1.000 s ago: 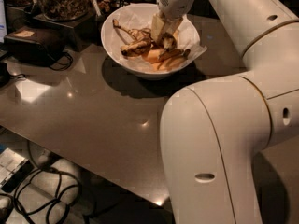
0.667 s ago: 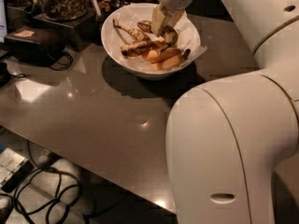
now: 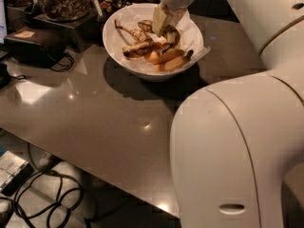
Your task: Pick banana from white bowl
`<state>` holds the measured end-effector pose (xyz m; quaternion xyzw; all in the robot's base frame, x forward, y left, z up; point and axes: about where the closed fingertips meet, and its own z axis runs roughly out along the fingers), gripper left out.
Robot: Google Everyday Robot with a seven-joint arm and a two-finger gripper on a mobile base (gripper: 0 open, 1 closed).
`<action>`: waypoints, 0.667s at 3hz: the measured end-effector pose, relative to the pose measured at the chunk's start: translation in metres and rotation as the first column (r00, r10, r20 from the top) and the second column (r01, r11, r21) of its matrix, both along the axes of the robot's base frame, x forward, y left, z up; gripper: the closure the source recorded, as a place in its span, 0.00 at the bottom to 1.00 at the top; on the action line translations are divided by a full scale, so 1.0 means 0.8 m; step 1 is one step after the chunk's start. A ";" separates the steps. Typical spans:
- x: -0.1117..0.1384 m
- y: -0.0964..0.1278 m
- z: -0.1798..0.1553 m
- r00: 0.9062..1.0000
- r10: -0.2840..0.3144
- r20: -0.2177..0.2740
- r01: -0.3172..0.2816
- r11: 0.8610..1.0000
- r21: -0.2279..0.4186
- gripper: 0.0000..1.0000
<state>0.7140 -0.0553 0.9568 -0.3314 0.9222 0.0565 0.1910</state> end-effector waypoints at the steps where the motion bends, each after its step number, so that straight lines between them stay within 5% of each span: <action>1: -0.041 0.014 0.028 0.998 0.046 0.032 -0.046 0.999 -0.005 1.00; 2: -0.045 0.018 0.031 0.998 0.058 0.037 -0.058 0.998 0.007 1.00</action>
Offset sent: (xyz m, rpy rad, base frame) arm -0.0645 0.0162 0.0350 -0.0202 -0.0504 0.0755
